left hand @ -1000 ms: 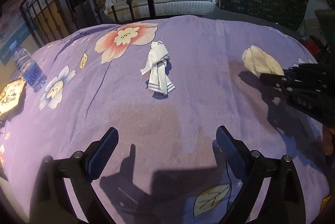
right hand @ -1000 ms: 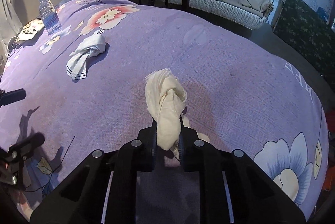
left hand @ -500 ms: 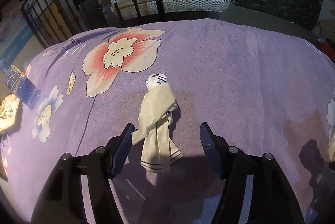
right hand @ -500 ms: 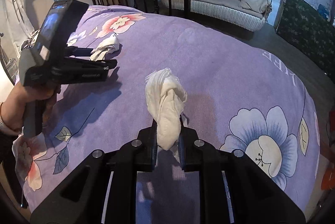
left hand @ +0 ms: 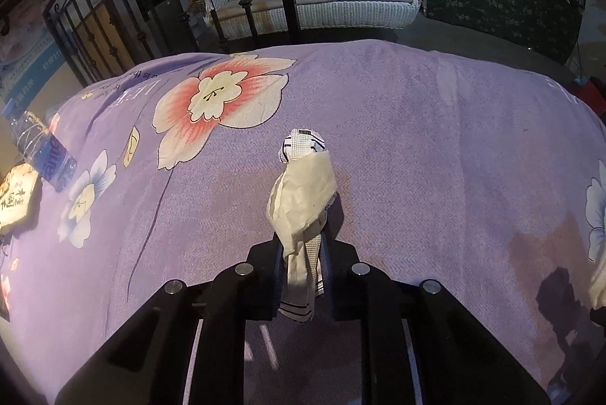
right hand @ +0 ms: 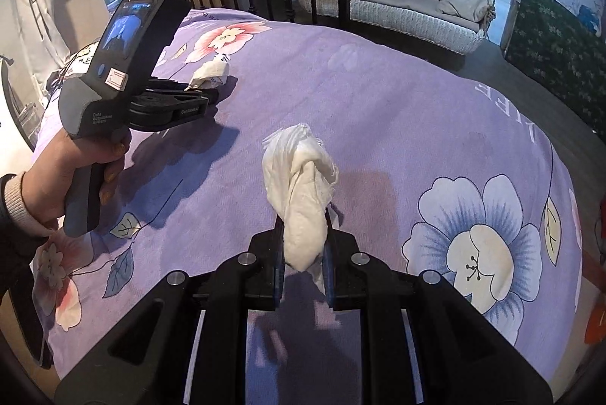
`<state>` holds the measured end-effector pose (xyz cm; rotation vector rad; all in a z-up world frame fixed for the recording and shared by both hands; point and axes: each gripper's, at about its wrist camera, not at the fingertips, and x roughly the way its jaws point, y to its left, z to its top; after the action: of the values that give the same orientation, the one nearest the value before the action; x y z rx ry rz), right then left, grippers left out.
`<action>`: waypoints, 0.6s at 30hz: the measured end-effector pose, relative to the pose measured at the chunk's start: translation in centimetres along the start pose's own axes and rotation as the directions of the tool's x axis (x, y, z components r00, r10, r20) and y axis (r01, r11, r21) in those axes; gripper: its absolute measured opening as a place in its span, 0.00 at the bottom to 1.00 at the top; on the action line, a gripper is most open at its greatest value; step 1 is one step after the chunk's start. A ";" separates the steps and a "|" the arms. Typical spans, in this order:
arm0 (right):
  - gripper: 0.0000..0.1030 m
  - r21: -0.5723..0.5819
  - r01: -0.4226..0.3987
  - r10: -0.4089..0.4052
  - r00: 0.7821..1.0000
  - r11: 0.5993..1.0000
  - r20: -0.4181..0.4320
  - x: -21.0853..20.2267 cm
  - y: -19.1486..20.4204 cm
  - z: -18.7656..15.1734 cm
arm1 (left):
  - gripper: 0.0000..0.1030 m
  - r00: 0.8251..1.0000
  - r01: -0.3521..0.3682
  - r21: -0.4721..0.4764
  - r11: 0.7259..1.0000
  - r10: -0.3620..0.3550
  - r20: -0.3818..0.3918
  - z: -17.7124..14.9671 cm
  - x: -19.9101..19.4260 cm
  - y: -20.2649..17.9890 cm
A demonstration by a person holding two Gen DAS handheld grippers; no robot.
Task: Collect trash
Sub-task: 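Carry the napkin to the bin and drop it with the left tool while the right tool holds the tissue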
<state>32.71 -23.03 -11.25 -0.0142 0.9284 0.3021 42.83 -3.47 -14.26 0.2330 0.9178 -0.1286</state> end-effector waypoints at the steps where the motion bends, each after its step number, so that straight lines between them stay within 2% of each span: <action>1: 0.16 0.003 -0.001 0.001 1.000 1.000 0.001 -0.1 0.0 0.0 | 0.16 1.000 0.009 -0.001 1.000 -0.009 0.008 -0.2 -0.5 0.0; 8: 0.16 0.011 -0.022 0.022 1.000 1.000 0.015 -0.8 1.1 -0.3 | 0.16 0.994 0.066 0.012 0.998 -0.066 0.087 -2.6 -5.8 0.3; 11: 0.16 0.008 -0.044 0.044 0.999 0.999 0.026 -1.7 2.1 -0.7 | 0.16 0.987 0.086 0.016 0.996 -0.087 0.135 -4.6 -8.9 0.6; 15: 0.16 -0.006 -0.073 0.073 0.997 0.997 0.040 -2.9 3.9 -1.3 | 0.16 0.980 0.115 0.012 0.993 -0.115 0.159 -7.5 -12.3 1.0; 18: 0.16 -0.016 -0.098 0.098 0.994 0.995 0.046 -4.0 5.3 -2.0 | 0.16 0.977 0.104 0.018 0.994 -0.106 0.186 -9.9 -14.8 1.5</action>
<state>27.52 -19.20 -8.71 0.0258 0.8820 0.3983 26.59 0.64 -8.07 0.1762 0.7426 -0.2477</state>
